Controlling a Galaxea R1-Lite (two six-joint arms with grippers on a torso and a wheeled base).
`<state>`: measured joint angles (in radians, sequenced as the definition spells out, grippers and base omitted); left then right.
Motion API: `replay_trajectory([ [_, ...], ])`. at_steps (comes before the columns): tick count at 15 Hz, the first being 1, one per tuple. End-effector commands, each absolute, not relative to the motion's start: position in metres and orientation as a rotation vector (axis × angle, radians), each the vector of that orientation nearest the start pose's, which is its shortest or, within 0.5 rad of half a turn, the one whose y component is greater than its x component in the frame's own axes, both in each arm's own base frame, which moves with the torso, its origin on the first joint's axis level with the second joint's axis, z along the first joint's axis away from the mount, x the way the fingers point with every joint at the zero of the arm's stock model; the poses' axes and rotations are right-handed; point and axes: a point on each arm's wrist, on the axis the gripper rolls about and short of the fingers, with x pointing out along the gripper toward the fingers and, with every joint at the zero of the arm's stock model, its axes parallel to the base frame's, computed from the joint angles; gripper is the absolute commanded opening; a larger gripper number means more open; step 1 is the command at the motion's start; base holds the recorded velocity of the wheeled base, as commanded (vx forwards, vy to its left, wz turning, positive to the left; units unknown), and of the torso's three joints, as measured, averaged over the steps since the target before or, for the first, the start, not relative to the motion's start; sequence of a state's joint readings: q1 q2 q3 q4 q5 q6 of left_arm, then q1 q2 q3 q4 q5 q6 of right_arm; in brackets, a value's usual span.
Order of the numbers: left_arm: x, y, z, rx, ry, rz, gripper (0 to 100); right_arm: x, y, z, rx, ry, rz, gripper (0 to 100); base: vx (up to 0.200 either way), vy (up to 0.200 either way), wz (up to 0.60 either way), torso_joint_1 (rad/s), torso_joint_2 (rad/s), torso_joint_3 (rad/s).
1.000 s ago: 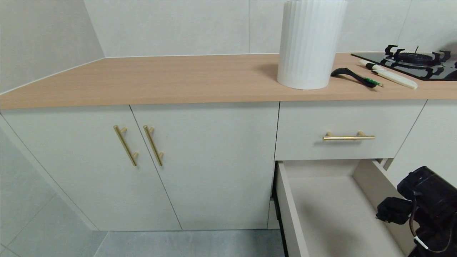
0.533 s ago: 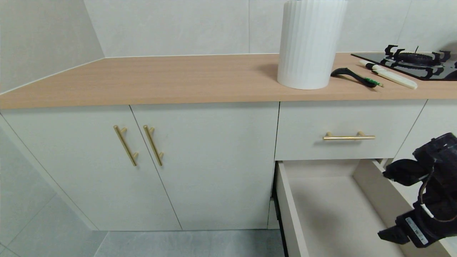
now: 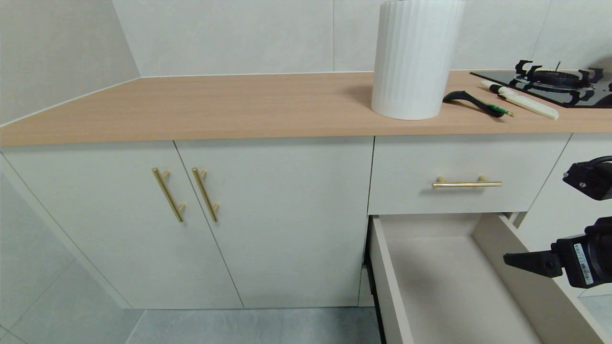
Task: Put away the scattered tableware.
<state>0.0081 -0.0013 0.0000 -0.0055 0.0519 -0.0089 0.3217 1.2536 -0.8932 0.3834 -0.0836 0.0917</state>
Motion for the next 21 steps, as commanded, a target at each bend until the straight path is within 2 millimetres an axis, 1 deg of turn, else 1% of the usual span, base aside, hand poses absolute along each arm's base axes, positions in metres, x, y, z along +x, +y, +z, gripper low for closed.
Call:
replay_trajectory([
  [1,-0.0228,0.001,0.0761,-0.009,-0.006,0.061,100,0.1618,0.0504,0.2275,-0.057,0.722,0.187,100,0.0,0.0,0.0,0.0,0.0,0.0],
  [2,-0.0228,0.001,0.0761,-0.009,-0.006,0.061,100,0.164,0.0508,0.2299,-0.047,0.683,0.187,100,0.0,0.0,0.0,0.0,0.0,0.0],
  [5,-0.0228,0.001,0.0761,-0.009,-0.006,0.061,100,0.164,0.0507,0.2312,-0.047,0.674,0.183,100,0.0,0.0,0.0,0.0,0.0,0.0],
  [9,-0.0228,0.001,0.0761,-0.009,-0.006,0.061,100,0.1636,0.0505,0.2311,-0.049,0.674,0.18,100,0.0,0.0,0.0,0.069,-0.23,-0.245],
  [21,-0.0228,0.001,0.0761,-0.009,-0.006,0.061,100,0.1642,0.0505,0.2313,-0.05,0.658,0.175,100,0.0,0.0,0.0,0.167,-0.48,-0.302],
])
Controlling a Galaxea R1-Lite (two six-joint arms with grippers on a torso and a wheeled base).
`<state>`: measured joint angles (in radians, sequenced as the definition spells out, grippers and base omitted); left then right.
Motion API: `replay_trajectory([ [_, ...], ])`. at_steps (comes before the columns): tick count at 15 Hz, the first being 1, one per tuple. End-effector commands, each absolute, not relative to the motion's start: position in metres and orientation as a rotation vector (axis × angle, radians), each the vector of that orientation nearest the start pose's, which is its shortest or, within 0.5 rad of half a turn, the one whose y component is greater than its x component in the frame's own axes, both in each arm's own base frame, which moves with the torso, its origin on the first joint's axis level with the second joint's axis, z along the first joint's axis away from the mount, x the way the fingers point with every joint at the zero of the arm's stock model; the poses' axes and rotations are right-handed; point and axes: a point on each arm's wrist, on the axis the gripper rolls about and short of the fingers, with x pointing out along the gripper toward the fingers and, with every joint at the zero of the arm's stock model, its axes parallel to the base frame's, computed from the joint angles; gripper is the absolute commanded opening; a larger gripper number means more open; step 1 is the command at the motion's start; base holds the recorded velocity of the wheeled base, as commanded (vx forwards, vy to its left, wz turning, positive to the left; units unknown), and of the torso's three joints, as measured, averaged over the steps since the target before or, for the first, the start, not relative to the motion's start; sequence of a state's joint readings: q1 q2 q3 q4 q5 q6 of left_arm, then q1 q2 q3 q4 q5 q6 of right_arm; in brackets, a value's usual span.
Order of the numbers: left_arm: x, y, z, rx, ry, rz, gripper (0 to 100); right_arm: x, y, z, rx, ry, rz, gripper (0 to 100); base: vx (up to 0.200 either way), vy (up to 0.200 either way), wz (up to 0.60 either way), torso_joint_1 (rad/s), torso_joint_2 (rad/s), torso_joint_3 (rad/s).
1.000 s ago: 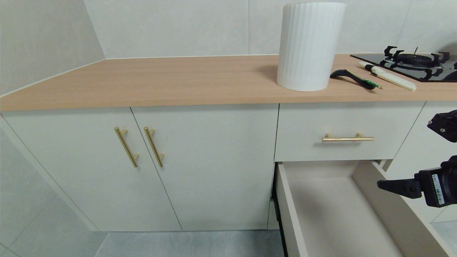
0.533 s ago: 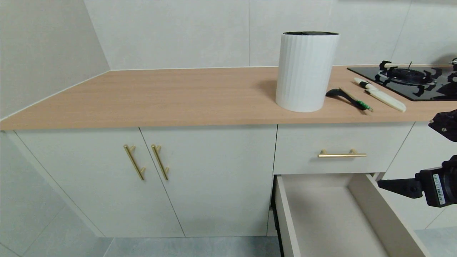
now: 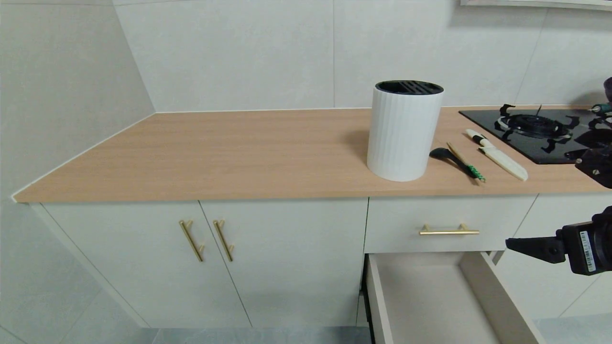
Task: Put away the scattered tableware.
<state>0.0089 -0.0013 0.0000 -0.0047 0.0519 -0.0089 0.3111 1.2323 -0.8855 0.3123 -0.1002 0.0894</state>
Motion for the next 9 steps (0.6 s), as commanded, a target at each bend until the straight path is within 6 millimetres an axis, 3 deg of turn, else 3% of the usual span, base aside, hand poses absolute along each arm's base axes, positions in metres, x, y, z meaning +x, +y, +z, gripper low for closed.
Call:
replay_trajectory([
  [1,-0.023,0.001,0.076,-0.009,-0.006,0.061,100,0.164,0.051,0.231,-0.05,0.656,0.173,100,0.0,0.0,0.0,0.203,-0.48,-0.276],
  [4,-0.023,0.001,0.076,-0.009,-0.006,0.063,100,0.167,0.051,0.231,-0.054,0.631,0.158,100,0.0,0.0,0.0,0.193,-0.46,-0.261],
  [6,-0.023,0.001,0.076,-0.009,-0.006,0.061,100,0.169,0.052,0.232,-0.051,0.608,0.157,100,0.0,0.0,0.0,0.063,-0.16,-0.09],
  [9,-0.023,0.001,0.076,-0.009,-0.006,0.061,100,0.222,0.053,0.24,-0.031,0.557,0.056,100,0.0,0.0,0.0,0.012,-0.02,-0.012],
])
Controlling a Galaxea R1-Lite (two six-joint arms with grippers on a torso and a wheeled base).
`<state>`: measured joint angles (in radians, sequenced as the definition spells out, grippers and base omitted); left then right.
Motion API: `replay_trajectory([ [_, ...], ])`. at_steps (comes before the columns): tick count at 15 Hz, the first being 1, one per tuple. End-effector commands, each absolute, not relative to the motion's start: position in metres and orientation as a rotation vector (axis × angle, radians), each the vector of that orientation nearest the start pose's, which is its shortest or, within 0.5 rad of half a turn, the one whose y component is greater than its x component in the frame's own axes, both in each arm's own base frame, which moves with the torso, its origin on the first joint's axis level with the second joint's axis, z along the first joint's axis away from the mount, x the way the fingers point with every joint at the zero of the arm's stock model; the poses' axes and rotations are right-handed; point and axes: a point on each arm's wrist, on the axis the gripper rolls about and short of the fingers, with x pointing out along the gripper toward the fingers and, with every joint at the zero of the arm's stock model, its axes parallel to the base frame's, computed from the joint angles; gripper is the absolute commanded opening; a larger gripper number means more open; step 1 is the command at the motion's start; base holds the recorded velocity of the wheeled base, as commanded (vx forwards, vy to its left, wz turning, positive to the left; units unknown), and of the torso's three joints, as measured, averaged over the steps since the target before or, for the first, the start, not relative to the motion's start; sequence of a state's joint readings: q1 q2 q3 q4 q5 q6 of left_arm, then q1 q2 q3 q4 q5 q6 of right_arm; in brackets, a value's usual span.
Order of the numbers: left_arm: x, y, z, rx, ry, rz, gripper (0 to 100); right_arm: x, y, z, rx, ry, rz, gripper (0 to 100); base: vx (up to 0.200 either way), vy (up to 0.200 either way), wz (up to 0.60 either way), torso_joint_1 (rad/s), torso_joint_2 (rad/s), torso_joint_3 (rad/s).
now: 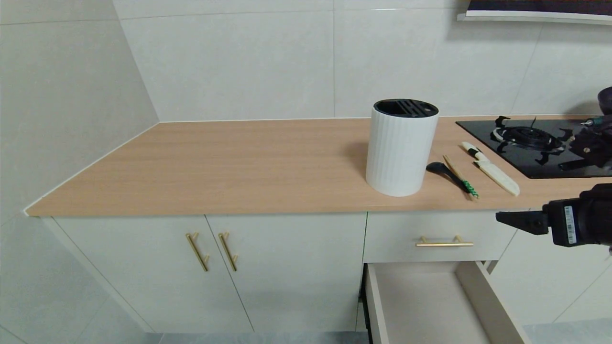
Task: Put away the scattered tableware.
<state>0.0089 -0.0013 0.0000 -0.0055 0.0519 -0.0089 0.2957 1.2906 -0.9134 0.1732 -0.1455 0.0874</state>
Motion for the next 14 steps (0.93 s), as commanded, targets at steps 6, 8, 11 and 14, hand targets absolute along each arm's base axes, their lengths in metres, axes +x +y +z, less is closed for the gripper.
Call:
replay_trajectory([
  [6,-0.023,0.001,0.076,-0.009,-0.006,0.061,100,0.305,0.043,0.234,-0.011,0.602,-0.038,100,0.0,0.0,0.0,0.0,0.0,0.0],
  [8,-0.023,0.001,0.076,-0.009,-0.006,0.061,100,0.319,0.036,0.22,-0.009,0.642,-0.062,100,0.0,0.0,0.0,0.0,0.0,0.0],
  [11,-0.023,0.001,0.076,-0.009,-0.006,0.061,100,0.338,0.034,0.202,0.003,0.645,-0.056,100,0.0,0.0,0.0,0.0,0.0,0.0],
  [14,-0.023,0.001,0.076,-0.009,-0.006,0.061,100,0.348,0.029,0.193,0.012,0.637,-0.071,100,0.0,0.0,0.0,0.0,0.0,0.0],
])
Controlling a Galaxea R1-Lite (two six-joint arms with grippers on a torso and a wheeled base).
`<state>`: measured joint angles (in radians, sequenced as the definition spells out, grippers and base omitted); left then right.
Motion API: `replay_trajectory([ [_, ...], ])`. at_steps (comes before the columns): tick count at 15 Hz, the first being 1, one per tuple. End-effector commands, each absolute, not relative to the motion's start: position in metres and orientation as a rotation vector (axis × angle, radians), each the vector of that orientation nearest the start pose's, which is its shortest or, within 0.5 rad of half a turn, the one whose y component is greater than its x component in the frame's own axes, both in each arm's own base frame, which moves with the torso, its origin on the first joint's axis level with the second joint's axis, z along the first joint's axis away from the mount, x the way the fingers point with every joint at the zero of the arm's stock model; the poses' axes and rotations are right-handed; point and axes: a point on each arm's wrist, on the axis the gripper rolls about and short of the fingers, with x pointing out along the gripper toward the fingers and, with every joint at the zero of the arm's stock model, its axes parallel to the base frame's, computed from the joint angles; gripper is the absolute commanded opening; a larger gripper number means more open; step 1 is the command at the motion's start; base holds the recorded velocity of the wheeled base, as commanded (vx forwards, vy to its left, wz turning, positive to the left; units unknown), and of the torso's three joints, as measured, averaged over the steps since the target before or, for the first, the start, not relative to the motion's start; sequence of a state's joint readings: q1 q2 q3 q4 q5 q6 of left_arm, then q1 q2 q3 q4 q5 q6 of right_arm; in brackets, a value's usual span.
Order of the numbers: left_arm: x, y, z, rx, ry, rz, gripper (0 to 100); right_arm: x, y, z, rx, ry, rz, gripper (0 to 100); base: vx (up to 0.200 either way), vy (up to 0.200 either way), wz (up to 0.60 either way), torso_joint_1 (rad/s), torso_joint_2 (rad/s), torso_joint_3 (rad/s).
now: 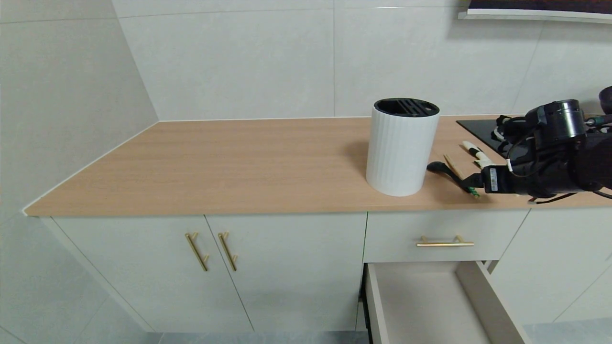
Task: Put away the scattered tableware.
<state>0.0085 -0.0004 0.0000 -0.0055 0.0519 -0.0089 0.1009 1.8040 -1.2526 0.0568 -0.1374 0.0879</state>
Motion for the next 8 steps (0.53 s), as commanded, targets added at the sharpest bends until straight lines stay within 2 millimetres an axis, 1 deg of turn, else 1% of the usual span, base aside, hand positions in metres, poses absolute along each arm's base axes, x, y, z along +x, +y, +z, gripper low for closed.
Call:
replay_trajectory([
  [1,-0.023,0.001,0.076,-0.009,-0.006,0.061,100,0.352,0.029,0.188,0.013,0.647,-0.074,100,0.0,0.0,0.0,0.0,0.0,0.0],
  [4,-0.023,0.001,0.076,-0.009,-0.006,0.061,100,0.363,0.03,0.181,0.018,0.608,-0.076,100,0.0,0.0,0.0,0.0,0.0,0.0],
  [8,-0.023,0.001,0.076,-0.009,-0.006,0.061,100,0.367,0.031,0.177,0.022,0.603,-0.075,100,0.0,0.0,0.0,0.0,0.0,0.0],
])
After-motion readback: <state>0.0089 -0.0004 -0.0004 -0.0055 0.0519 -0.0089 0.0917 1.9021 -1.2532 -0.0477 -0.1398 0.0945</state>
